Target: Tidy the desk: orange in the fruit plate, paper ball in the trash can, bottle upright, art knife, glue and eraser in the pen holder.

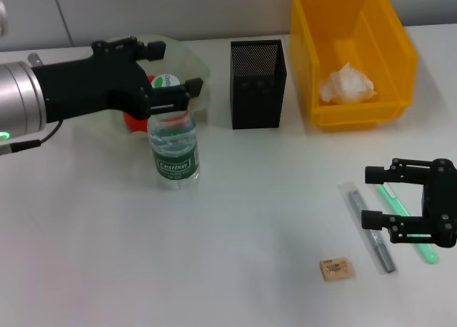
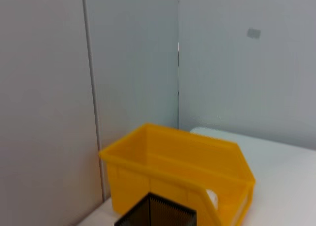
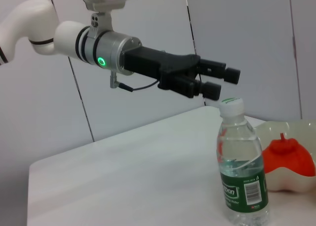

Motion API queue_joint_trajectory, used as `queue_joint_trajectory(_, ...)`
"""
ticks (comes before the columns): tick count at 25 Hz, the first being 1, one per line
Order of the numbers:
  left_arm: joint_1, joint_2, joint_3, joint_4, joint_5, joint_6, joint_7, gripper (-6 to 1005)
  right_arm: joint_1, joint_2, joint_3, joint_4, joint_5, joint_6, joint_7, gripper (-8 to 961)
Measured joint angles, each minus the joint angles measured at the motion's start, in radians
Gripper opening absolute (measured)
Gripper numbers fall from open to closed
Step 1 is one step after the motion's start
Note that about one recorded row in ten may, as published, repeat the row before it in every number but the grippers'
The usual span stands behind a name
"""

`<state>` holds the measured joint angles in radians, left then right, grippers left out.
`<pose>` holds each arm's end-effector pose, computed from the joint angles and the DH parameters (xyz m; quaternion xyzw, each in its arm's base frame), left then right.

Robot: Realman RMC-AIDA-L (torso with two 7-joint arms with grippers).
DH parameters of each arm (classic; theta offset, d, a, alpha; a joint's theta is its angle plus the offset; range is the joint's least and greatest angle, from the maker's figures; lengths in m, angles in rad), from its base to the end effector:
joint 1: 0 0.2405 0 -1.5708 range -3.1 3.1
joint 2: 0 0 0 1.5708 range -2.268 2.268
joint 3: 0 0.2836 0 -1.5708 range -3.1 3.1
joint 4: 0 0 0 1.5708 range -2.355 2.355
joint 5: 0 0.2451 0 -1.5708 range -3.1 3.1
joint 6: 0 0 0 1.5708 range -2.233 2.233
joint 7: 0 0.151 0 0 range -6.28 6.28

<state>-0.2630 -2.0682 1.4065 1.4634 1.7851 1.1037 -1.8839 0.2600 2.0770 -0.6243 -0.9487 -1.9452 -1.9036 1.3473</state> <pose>-0.1720 0.3835 0.0057 -0.9414 -0.1337 -0.1984 0.2379 0.3375 0.2791 0.0505 -0.9394 0.1733 0.2662 0.1292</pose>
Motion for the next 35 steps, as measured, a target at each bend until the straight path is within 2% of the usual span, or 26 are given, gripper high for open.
queue_joint_trajectory(6,0.006,0.0,-0.027,-0.011,-0.097,0.034,0.082,813,-0.004,0.0,0.0,0.01,-0.001,-0.001,-0.011,730)
queue_joint_trajectory(9,0.006,0.0,-0.027,-0.011,-0.097,0.034,0.082,812,-0.005,-0.001,0.0,0.01,-0.001,-0.002,-0.011,730)
queue_joint_trajectory(11,0.007,0.002,-0.072,-0.04,-0.19,0.152,0.146,812,-0.009,-0.002,0.006,0.005,-0.001,-0.001,-0.011,730)
queue_joint_trajectory(14,0.004,0.002,-0.092,-0.058,-0.221,0.209,0.171,813,-0.01,-0.004,0.008,0.003,-0.001,-0.001,-0.011,730)
queue_joint_trajectory(16,-0.007,0.002,-0.16,-0.134,-0.308,0.35,0.243,813,-0.01,-0.006,0.008,-0.003,-0.002,0.0,-0.005,730)
queue_joint_trajectory(17,-0.007,0.002,-0.16,-0.134,-0.308,0.35,0.243,813,-0.011,-0.007,0.009,-0.009,-0.002,0.0,0.0,730)
queue_joint_trajectory(18,-0.011,0.002,-0.195,-0.182,-0.334,0.414,0.288,813,-0.011,-0.008,0.01,-0.017,-0.002,0.0,0.007,729)
queue_joint_trajectory(22,-0.018,0.002,-0.238,-0.283,-0.37,0.523,0.382,812,-0.011,-0.01,0.03,-0.059,-0.023,0.008,0.057,729)
queue_joint_trajectory(32,-0.043,0.003,-0.231,-0.473,-0.361,0.569,0.517,813,0.031,-0.015,0.05,-0.226,-0.084,0.068,0.318,729)
queue_joint_trajectory(35,-0.054,0.003,-0.23,-0.508,-0.36,0.568,0.536,812,0.066,-0.03,0.049,-0.238,-0.13,0.09,0.398,729)
